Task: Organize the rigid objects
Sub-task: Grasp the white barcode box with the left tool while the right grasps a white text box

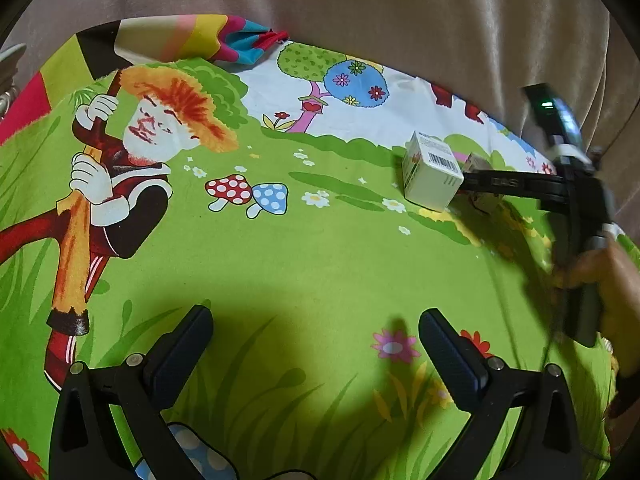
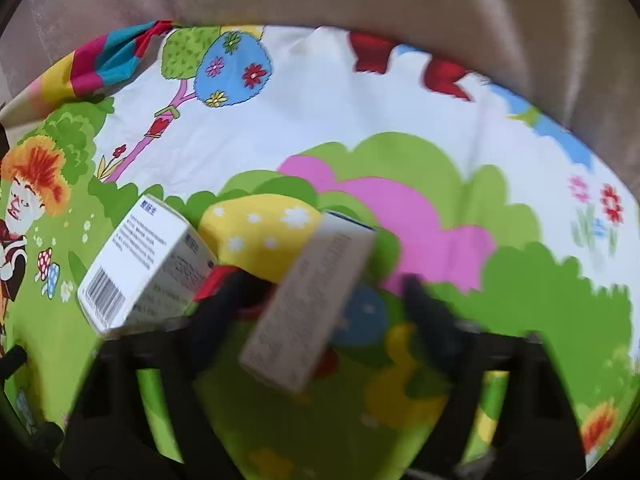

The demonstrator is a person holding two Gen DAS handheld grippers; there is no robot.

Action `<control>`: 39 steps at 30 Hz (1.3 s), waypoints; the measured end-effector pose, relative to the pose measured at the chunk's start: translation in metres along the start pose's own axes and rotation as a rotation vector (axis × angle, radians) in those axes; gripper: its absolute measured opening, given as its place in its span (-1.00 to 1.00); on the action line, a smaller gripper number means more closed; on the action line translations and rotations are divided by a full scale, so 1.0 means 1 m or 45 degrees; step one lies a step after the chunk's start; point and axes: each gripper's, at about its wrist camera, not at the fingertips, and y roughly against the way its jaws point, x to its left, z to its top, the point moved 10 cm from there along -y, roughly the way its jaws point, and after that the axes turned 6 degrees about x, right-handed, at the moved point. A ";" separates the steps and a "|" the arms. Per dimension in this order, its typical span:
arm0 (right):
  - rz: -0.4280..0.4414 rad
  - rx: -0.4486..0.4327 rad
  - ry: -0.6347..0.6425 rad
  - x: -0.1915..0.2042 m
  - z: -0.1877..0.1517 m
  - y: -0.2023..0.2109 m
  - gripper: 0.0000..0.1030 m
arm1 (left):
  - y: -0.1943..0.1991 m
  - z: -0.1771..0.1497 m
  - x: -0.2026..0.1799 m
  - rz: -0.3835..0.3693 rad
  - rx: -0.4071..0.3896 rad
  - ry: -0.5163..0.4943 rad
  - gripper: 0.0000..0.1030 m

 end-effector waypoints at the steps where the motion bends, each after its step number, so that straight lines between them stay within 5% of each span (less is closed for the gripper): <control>1: 0.002 0.004 0.007 -0.003 -0.006 0.005 -0.46 | -0.001 0.000 0.000 0.010 0.005 -0.010 1.00; 6: 0.064 -0.008 0.105 -0.016 -0.091 0.056 -0.46 | -0.009 -0.004 -0.006 0.147 0.061 -0.114 1.00; 12: 0.089 -0.092 0.172 -0.038 -0.205 0.119 -0.45 | -0.027 0.013 -0.035 0.135 0.088 -0.120 1.00; 21: 0.063 -0.103 0.106 -0.044 -0.210 0.120 -0.45 | -0.102 0.103 -0.101 0.128 0.149 -0.153 1.00; 24: 0.069 -0.104 0.102 -0.044 -0.212 0.121 -0.44 | -0.105 0.107 -0.109 0.113 0.115 -0.187 0.93; 25: 0.074 -0.104 0.099 -0.045 -0.212 0.121 -0.44 | -0.100 0.104 -0.113 0.086 0.072 -0.217 0.53; 26: 0.077 -0.104 0.097 -0.045 -0.212 0.121 -0.44 | -0.090 0.099 -0.120 0.058 0.037 -0.273 -0.21; 30: 0.086 -0.104 0.091 -0.046 -0.212 0.120 -0.43 | -0.057 0.047 -0.132 -0.038 0.086 -0.335 -0.21; 35: 0.092 -0.104 0.086 -0.045 -0.212 0.120 -0.43 | -0.004 -0.033 -0.130 -0.044 0.045 -0.410 -0.21; 39: 0.093 -0.104 0.085 -0.045 -0.212 0.120 -0.42 | 0.016 -0.058 -0.121 -0.041 0.004 -0.411 -0.18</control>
